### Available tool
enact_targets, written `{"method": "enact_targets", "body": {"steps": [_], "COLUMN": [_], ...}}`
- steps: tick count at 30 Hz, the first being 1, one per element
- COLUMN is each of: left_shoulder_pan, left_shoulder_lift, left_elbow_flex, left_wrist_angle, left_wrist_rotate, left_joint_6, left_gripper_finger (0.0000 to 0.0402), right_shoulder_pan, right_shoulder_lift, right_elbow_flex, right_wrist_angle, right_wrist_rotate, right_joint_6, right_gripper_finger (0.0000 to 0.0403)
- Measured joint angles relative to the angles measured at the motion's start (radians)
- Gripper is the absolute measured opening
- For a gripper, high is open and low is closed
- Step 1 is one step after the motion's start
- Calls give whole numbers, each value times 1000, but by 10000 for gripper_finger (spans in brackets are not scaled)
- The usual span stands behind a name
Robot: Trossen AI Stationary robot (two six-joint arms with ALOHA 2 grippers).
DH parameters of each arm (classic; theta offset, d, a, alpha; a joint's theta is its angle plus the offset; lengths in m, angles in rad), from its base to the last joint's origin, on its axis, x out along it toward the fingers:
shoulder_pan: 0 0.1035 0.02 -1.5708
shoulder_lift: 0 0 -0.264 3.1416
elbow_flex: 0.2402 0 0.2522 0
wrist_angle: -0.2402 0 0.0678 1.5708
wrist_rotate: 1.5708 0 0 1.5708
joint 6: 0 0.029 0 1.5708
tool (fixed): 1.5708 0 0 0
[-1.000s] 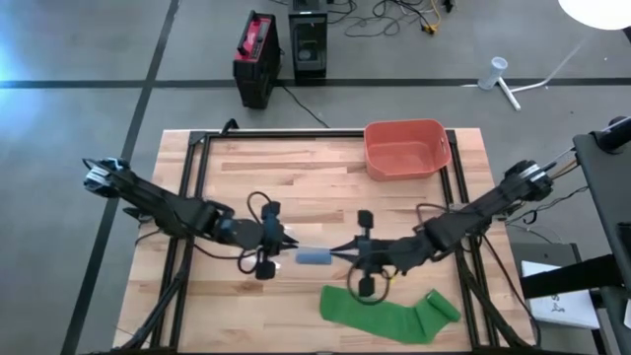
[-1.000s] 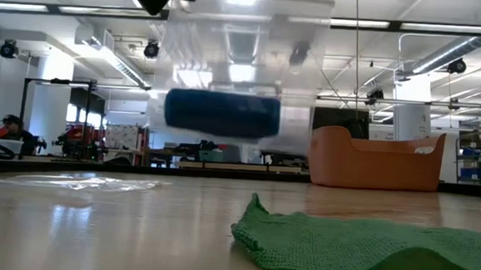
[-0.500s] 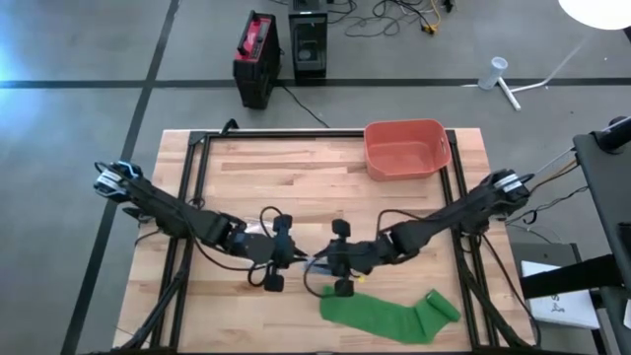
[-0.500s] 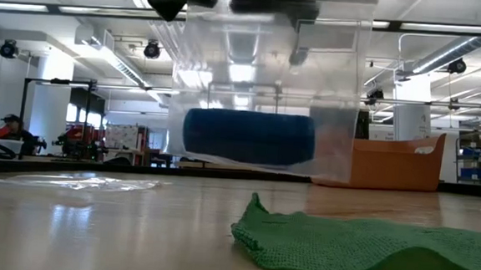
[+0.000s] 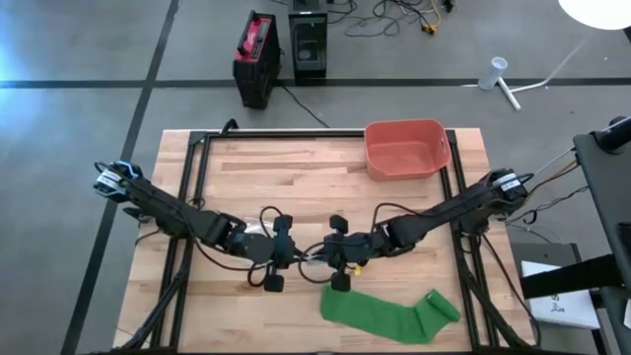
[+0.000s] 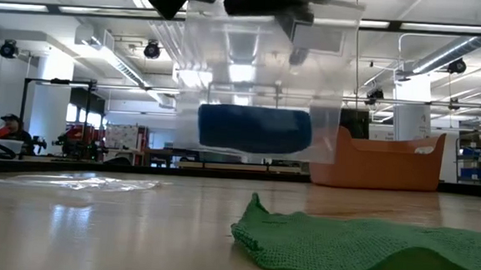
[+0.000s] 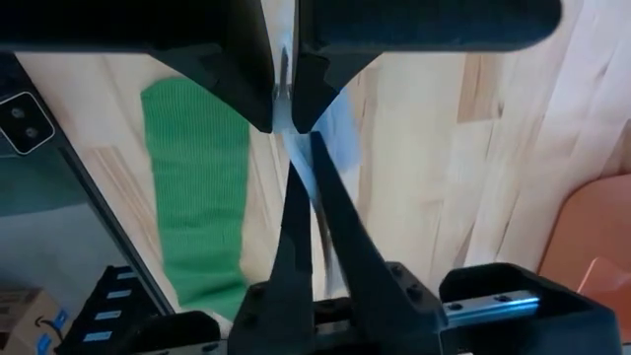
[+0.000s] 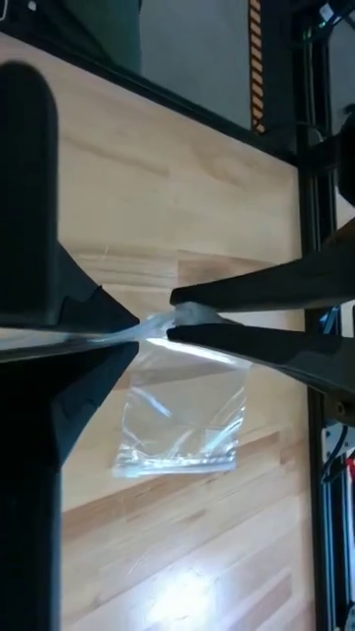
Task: Roll bandage
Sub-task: Close the transparent zip bag, then put the transparent zip bag into the orange bin
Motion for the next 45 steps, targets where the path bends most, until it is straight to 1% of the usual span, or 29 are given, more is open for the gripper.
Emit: {"method": "enact_targets", "body": {"steps": [5,10,16,21,26,29,31,34,37,40,43,45], "left_shoulder_pan": [1,2,1,-3,-3,-5,-6,-5,-5,-5,-5,-5], "left_shoulder_lift": [-8,-53,-89,-91,-101,-120,-133,-144,-147,-137,-120,-113], "left_elbow_flex": [2,2,2,0,0,0,0,-1,-16,-37,-66,-89], "left_wrist_angle": [-34,-105,-116,-141,-159,-192,-209,-234,-233,-219,-174,-122], "left_wrist_rotate": [7,19,30,45,41,39,39,32,31,31,29,30], "left_joint_6": [-10,-41,-48,-54,-59,-60,-69,-88,-115,-133,-152,-154], "left_gripper_finger": [13,13,18,48,96,123,136,146,148,142,131,124], "right_shoulder_pan": [0,-1,0,0,0,0,0,0,0,-1,-20,-48], "right_shoulder_lift": [-10,-29,-43,-45,-53,-80,-116,-195,-282,-365,-442,-488], "right_elbow_flex": [0,1,2,-3,-2,-2,-2,-2,-2,-2,-2,-2], "right_wrist_angle": [-27,-73,-80,-115,-122,-181,-256,-426,-598,-728,-782,-792], "right_wrist_rotate": [-1,1,3,3,4,18,90,228,375,515,644,699], "right_joint_6": [0,0,0,0,12,43,59,93,148,206,243,244], "right_gripper_finger": [2,1,0,0,0,0,0,0,0,0,0,0]}}
